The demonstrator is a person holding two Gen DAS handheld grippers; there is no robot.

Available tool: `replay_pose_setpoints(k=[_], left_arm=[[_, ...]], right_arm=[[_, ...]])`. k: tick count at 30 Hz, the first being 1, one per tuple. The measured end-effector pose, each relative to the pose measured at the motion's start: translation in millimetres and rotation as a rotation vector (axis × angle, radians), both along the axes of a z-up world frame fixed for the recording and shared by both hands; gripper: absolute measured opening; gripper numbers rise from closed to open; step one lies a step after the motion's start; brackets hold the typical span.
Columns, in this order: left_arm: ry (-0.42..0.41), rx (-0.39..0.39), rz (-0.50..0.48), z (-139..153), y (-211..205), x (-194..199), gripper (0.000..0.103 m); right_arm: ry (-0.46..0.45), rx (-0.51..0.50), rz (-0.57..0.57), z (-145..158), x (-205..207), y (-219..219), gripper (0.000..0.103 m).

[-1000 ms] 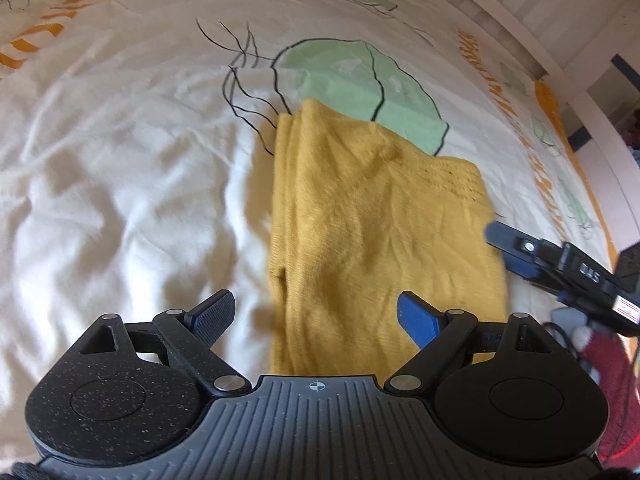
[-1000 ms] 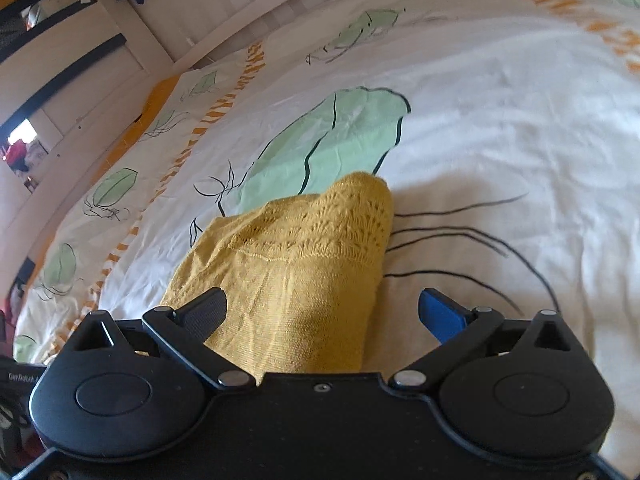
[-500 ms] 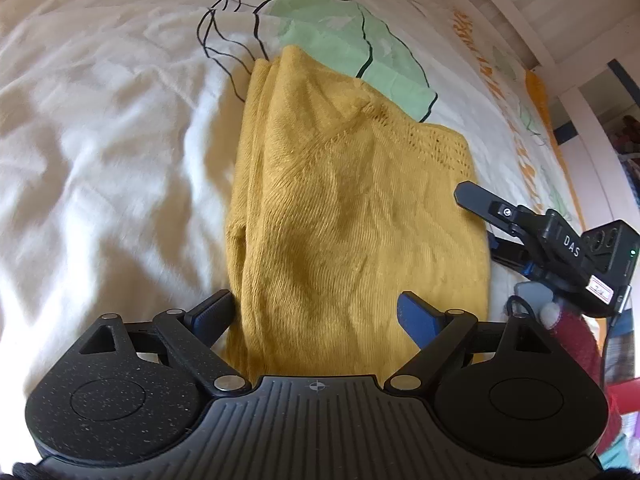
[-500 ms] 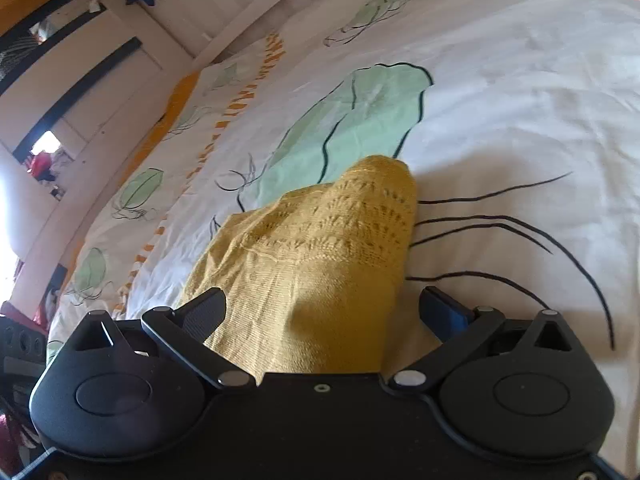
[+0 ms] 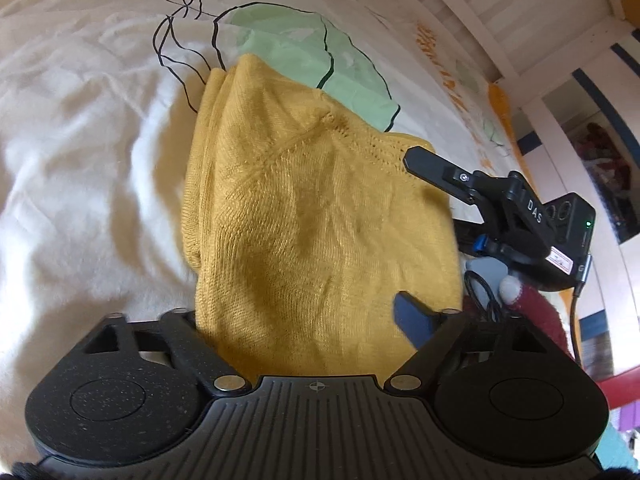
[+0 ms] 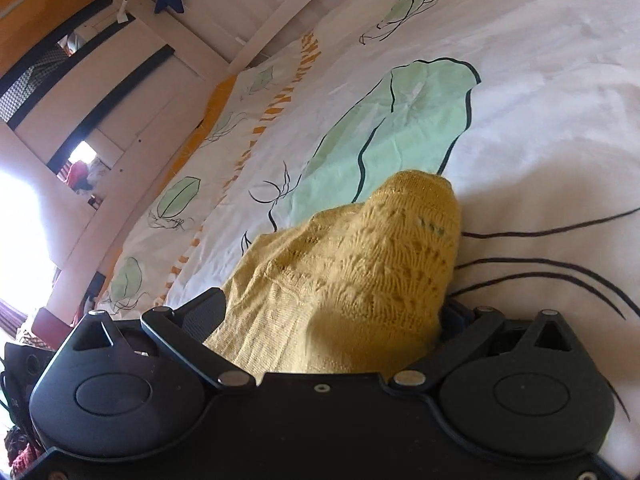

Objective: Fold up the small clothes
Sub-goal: 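Close the left gripper on the sweater side edge, then fold the side edge over the sweater with the left gripper, release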

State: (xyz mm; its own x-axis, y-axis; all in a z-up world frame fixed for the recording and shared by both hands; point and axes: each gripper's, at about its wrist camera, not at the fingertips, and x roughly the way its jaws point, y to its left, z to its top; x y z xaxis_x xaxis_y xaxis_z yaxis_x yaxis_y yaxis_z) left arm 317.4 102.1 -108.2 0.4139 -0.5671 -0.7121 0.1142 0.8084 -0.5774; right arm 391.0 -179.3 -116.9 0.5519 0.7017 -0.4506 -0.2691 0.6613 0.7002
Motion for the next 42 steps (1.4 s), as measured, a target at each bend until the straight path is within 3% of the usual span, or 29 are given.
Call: replay_pose_setpoints(k=[2, 6, 7, 8, 9, 10, 15, 18, 23, 28, 32, 35, 36, 38, 42], left_arm=[[0.003, 0.006, 0.002, 0.1, 0.6, -0.5, 0.065], [0.029, -0.005, 0.024, -3.3, 9.1, -0.8, 0.029], [0.035, -0.02, 0.025, -4.4, 12.0, -0.9, 0.025], [0.047, -0.045, 0.025, -5.7, 14.9, -0.4, 0.02], [0.057, -0.063, 0.028, -6.0, 16.3, -0.3, 0.018], [0.059, -0.084, 0.026, -5.4, 17.8, -0.9, 0.016], [0.043, -0.147, -0.024, 5.4, 16.7, -15.3, 0.015], [0.078, -0.188, -0.039, 6.2, 16.1, -37.8, 0.015], [0.102, -0.173, -0.112, 11.7, 5.8, -94.5, 0.015], [0.112, -0.165, -0.154, 15.2, -1.0, -154.7, 0.015], [0.086, -0.077, -0.146, 12.9, -3.1, -187.1, 0.016], [0.05, 0.039, -0.101, 11.5, -1.1, -200.5, 0.018], [0.041, 0.071, -0.09, 10.5, 0.3, -204.6, 0.023], [0.01, 0.12, -0.074, 11.6, -1.3, -215.9, 0.024], [-0.082, 0.203, -0.065, 24.3, -7.7, -235.0, 0.023]], right_arm=[[-0.017, -0.001, 0.02, 0.0, -4.7, -1.3, 0.103], [-0.052, -0.006, 0.043, -0.6, -13.7, -5.0, 0.102], [-0.054, -0.008, 0.045, -0.3, -14.7, -5.0, 0.102], [-0.049, -0.019, 0.041, 0.6, -15.0, -4.3, 0.094], [-0.032, -0.048, 0.026, 2.3, -13.1, -3.4, 0.06], [0.002, -0.086, 0.002, 3.1, -10.9, -2.9, 0.044], [0.08, -0.078, -0.058, 16.6, -22.5, -6.8, 0.044], [0.095, -0.08, -0.063, 30.9, -46.7, -9.8, 0.044], [0.131, -0.154, -0.034, 47.2, -102.9, -16.3, 0.044], [0.189, -0.162, -0.021, 47.2, -158.4, -24.4, 0.045], [0.191, -0.179, -0.045, 47.8, -187.4, -27.7, 0.051], [0.161, -0.224, -0.131, 53.4, -198.2, -32.0, 0.057], [0.143, -0.256, -0.165, 57.2, -201.6, -34.6, 0.061], [0.115, -0.314, -0.228, 62.5, -207.2, -39.6, 0.069], [0.075, -0.343, -0.297, 66.4, -217.2, -47.0, 0.069]])
